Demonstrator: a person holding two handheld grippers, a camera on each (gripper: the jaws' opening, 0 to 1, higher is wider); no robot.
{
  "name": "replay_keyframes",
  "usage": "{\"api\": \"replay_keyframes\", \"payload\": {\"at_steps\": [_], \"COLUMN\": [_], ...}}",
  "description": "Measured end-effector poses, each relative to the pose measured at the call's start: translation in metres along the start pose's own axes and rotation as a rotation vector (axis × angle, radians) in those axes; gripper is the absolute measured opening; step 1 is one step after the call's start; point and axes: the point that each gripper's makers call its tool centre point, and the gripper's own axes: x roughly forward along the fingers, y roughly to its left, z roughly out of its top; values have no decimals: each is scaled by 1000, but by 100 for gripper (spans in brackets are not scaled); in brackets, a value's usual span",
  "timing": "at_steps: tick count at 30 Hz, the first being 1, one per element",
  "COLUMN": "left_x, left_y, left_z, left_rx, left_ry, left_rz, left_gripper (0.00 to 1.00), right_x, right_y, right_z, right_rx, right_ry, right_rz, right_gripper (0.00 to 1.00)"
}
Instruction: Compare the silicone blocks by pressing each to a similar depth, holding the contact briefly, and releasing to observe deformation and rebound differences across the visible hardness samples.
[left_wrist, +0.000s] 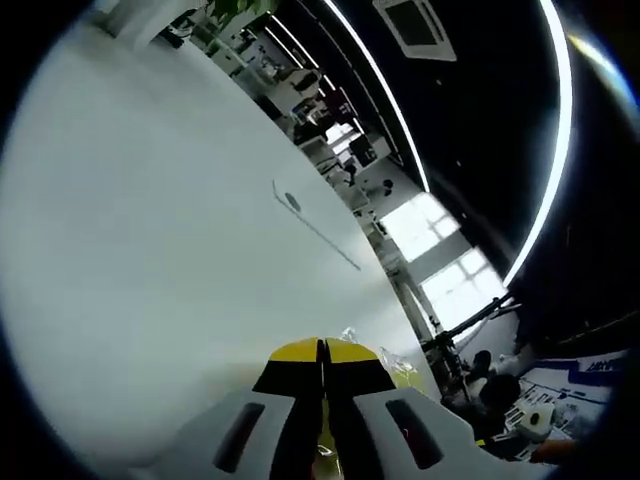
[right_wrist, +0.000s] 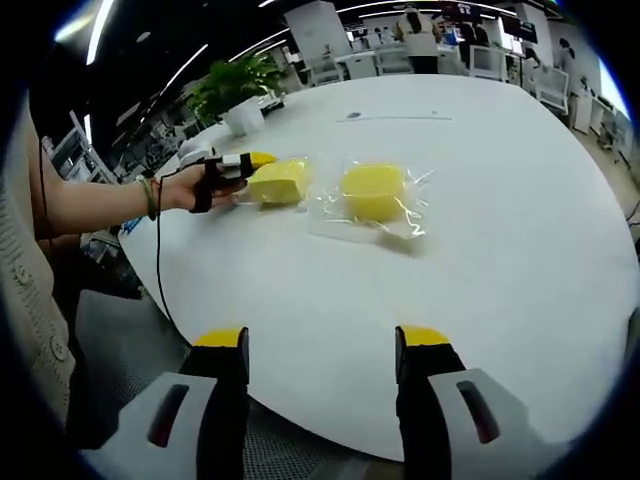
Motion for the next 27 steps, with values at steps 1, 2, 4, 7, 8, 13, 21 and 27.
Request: {"api": "replay_keyframes", "payload": {"at_steps": [1, 2, 4, 7, 8, 13, 21, 27], "left_x": [-1, -1, -2, -3, -3, -5, -10, -14], "left_y": [-1, -2, -6, -11, -13, -30, -69, -91], "left_z": [0, 0, 2, 6, 7, 13, 26, 25], "left_rx": [3, 2, 7, 10, 7, 43, 113, 164], "left_ry": [5, 6, 5, 0, 5, 2, -17, 1], "left_rz": [12, 14, 22, 21, 23, 2, -40, -56], "left_gripper": [0, 0, 0, 0, 0, 0, 0, 0], "right_x": [0, 0, -1, -3, -3, -5, -10, -18], "right_y": [0, 0, 0, 0, 0, 2, 9, 13], "right_z": [0, 0, 1, 2, 2, 4, 11, 15], "right_rx": [0, 0, -1, -2, -4, -10, -28, -39], "right_ry": [0, -1, -6, -11, -12, -20, -57, -90], "right_rz": [1, 1, 0, 0, -1, 4, 16, 19], "right_gripper": [54, 54, 54, 53, 53, 52, 52, 52]}}
